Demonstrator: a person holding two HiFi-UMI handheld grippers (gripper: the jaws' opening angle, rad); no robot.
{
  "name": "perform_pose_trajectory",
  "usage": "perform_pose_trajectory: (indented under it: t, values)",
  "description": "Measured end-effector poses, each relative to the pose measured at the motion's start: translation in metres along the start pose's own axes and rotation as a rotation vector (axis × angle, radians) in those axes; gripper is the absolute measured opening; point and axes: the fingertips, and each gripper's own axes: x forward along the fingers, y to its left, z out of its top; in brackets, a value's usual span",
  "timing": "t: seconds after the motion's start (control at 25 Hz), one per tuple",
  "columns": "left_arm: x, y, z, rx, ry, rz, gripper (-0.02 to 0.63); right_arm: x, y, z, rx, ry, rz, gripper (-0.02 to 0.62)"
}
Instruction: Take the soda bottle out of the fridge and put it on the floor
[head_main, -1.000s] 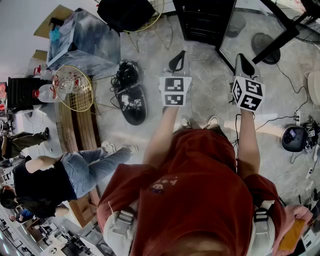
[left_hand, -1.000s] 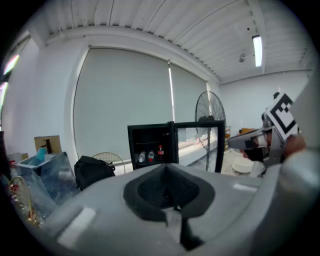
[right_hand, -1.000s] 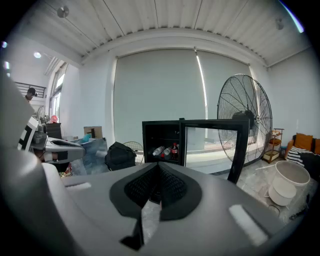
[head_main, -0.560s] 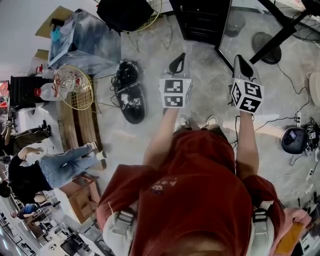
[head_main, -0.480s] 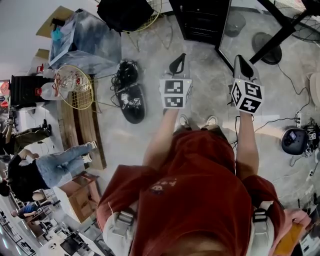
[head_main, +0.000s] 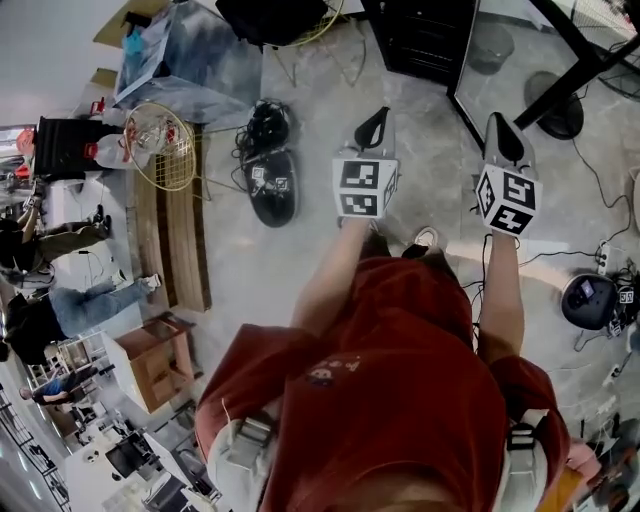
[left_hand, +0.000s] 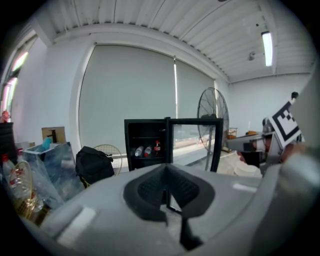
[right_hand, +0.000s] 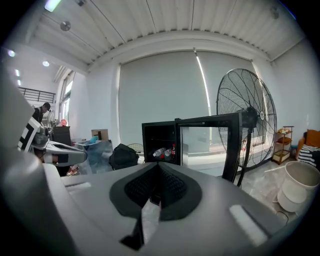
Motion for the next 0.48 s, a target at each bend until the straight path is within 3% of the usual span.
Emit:
perform_pose_trajectory:
  t: [0.28,0.48]
  values:
    - [0.008,0.011,-0.009,-0.012,0.016,0.024,0.000,0.014,0.001,-0.010,0.014,0.032,0.023,-0.002]
    - [0.022,0.028,-0.008,-0.017,0.009,-0.001,0.000,0.032,0.004,-0.008,0.019,0.042,-0.011,0.000]
